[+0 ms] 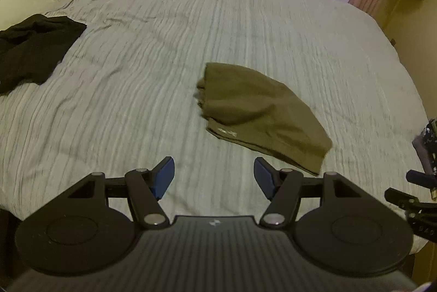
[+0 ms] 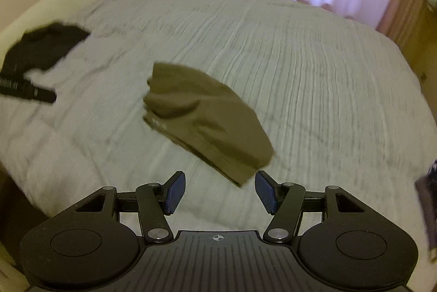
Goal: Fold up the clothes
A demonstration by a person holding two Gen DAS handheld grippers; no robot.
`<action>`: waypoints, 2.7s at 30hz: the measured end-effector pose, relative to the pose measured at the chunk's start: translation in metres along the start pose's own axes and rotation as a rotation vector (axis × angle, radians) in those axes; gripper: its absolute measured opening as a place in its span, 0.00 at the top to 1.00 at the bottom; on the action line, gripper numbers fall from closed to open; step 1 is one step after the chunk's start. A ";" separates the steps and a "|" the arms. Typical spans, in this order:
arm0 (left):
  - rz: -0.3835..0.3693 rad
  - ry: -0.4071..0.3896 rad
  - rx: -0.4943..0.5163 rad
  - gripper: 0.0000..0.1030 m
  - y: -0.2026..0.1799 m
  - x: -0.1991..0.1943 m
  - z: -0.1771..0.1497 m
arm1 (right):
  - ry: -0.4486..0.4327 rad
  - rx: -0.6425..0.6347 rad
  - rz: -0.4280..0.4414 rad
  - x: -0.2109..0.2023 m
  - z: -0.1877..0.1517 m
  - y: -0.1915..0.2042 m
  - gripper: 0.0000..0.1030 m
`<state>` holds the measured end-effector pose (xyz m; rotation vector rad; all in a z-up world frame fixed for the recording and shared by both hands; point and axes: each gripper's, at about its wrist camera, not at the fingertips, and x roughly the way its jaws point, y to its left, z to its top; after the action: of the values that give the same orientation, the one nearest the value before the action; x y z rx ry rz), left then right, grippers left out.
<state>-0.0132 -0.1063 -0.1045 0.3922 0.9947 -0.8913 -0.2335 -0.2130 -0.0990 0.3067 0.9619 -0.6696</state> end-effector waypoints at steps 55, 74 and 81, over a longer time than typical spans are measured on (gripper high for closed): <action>0.028 0.114 0.007 0.41 0.024 0.086 -0.024 | 0.012 -0.428 -0.157 0.149 -0.072 -0.018 0.41; 0.015 0.248 0.028 0.42 0.085 0.180 -0.021 | 0.038 -0.891 -0.348 0.311 -0.092 0.011 0.66; 0.029 0.217 -0.043 0.42 0.061 0.171 -0.026 | 0.004 -0.291 -0.103 0.253 -0.017 -0.079 0.90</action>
<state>0.0629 -0.1320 -0.2692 0.4727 1.2030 -0.8112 -0.1962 -0.3618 -0.3158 0.0014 1.0687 -0.6122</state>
